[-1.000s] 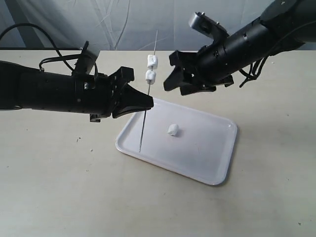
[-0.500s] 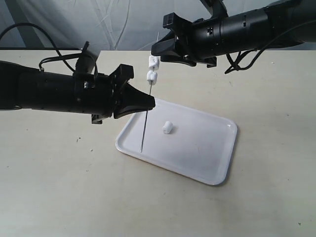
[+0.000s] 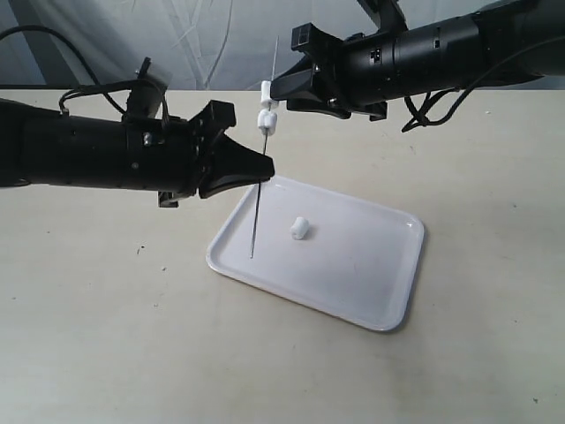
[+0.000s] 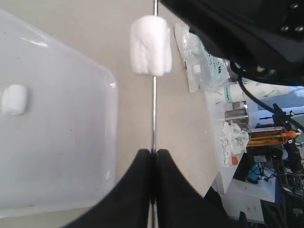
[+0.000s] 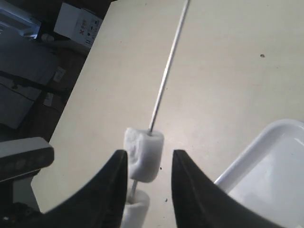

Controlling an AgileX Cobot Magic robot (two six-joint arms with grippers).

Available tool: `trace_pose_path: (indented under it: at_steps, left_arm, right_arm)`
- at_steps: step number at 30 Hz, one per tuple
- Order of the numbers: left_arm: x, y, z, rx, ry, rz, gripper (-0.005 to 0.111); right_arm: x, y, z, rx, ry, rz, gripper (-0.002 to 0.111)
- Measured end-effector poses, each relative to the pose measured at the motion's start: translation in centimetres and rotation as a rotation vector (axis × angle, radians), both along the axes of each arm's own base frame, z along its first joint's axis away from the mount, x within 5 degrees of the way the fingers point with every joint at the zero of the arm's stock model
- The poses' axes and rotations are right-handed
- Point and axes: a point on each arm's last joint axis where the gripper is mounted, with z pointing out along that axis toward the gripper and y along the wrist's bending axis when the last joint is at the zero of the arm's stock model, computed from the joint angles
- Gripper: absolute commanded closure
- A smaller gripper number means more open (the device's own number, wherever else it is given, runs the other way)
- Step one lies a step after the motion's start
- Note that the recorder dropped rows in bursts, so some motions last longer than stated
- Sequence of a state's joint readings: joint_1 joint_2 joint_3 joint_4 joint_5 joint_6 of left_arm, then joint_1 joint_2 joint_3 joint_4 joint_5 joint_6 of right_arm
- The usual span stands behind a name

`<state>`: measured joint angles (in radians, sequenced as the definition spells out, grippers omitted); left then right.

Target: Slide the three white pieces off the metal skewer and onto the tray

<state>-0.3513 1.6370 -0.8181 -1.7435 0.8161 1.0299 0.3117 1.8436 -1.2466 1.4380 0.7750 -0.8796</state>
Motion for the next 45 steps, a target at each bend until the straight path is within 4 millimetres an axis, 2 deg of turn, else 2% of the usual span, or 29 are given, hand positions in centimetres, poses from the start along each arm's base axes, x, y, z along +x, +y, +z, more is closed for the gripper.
trace_pose_path:
  at_steps: [5, 28, 33, 39, 45]
  left_arm:
    - [0.40, -0.08, 0.63, -0.002, -0.019, 0.009, 0.107]
    - [0.40, -0.15, 0.79, -0.012, -0.011, 0.004, 0.107]
    - [0.30, -0.22, 0.87, -0.022, -0.010, -0.008, 0.107]
    - [0.25, -0.25, 0.92, -0.029, -0.009, -0.015, 0.107]
    - [0.29, -0.23, 0.89, -0.024, -0.010, -0.010, 0.107]
  right_arm:
    - [-0.03, 0.04, 0.06, 0.010, 0.004, 0.001, 0.077]
    - [-0.21, 0.36, 0.61, 0.081, 0.007, 0.024, 0.078]
    - [-0.14, 0.32, 0.58, 0.076, 0.005, 0.015, 0.085]
    - [-0.09, 0.30, 0.56, 0.071, -0.004, 0.013, 0.104]
    - [-0.05, 0.28, 0.56, 0.068, -0.010, 0.011, 0.105]
